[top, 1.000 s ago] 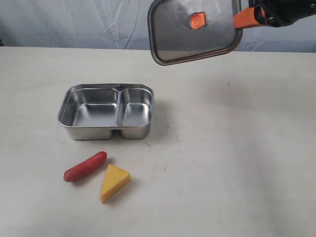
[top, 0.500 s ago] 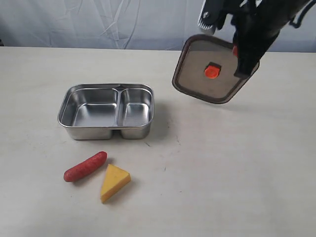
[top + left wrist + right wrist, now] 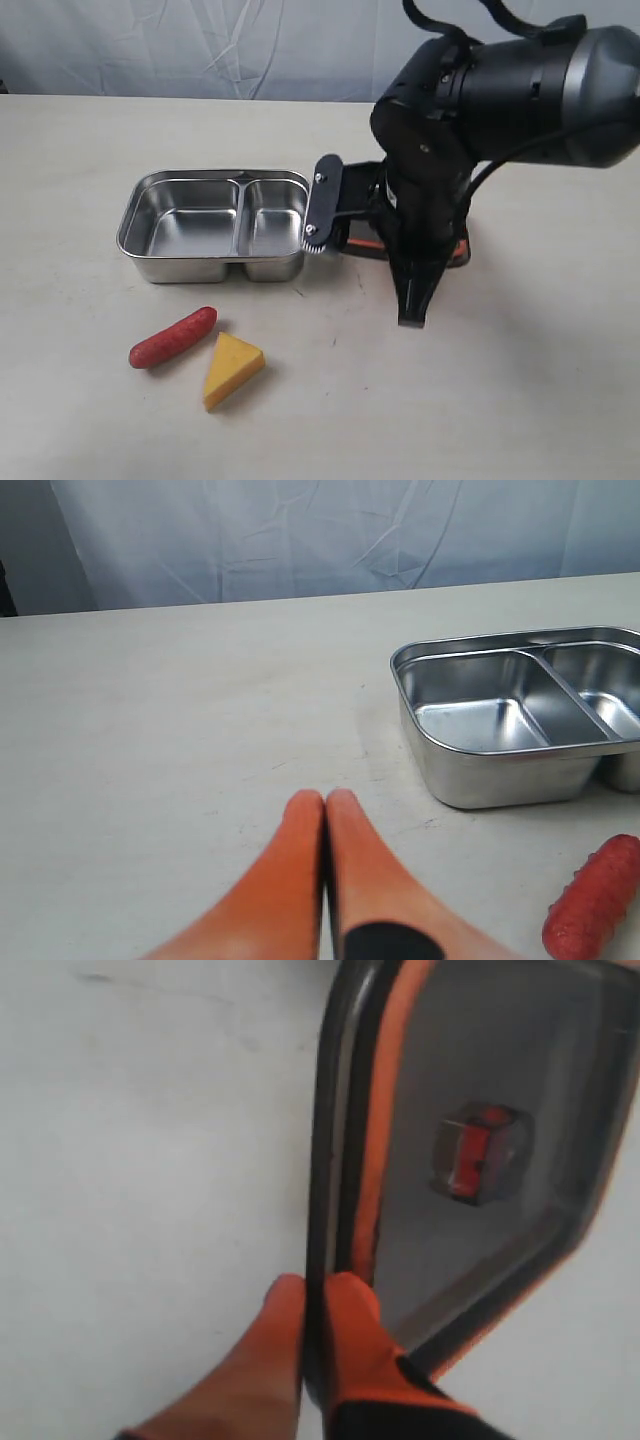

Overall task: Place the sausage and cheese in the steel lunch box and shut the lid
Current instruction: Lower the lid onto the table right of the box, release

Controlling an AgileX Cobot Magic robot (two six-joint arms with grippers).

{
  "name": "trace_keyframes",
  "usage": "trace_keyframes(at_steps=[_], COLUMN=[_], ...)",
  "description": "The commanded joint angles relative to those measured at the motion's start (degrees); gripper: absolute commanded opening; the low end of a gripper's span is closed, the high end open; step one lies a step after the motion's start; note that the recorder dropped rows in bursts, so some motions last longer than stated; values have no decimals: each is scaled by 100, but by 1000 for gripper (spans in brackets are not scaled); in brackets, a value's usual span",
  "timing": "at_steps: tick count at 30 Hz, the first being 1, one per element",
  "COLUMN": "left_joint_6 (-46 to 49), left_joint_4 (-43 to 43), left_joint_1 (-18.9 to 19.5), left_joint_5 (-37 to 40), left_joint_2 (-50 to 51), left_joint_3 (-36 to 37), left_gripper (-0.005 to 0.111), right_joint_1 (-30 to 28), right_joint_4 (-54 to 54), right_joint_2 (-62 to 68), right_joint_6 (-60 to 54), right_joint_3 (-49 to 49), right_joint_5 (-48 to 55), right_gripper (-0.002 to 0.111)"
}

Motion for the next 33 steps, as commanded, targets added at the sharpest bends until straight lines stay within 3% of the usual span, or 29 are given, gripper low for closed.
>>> trace_keyframes(at_steps=[1, 5, 7, 9, 12, 13, 16, 22, 33], left_joint_6=[-7, -7, -7, -7, -7, -7, -7, -7, -7], left_joint_4=[32, 32, 32, 32, 32, 32, 32, 32, 32], left_joint_1=[-35, -35, -35, -35, -35, -35, -35, -35, -35], left_joint_5=[-76, -76, -76, -76, -76, -76, -76, -76, -76], left_joint_2=[37, 37, 37, 37, 37, 37, 37, 37, 37], left_joint_3=[14, 14, 14, 14, 14, 14, 14, 14, 14], left_gripper=[0, 0, 0, 0, 0, 0, 0, 0, 0], right_joint_1=[194, 219, 219, 219, 219, 219, 219, 219, 219], right_joint_4=[513, 1041, 1216, 1412, 1515, 1515, 1559, 1732, 1761], right_joint_2=[-10, -10, -10, -10, -10, -10, -10, -10, -428], right_joint_6=[51, 64, 64, 64, 64, 64, 64, 64, 254], right_joint_3=[358, 588, 660, 703, 714, 714, 714, 714, 714], right_joint_5=[-50, -147, -210, -223, -223, -223, -236, -4, -210], right_gripper=[-1, -1, 6, 23, 58, 63, 61, 42, 42])
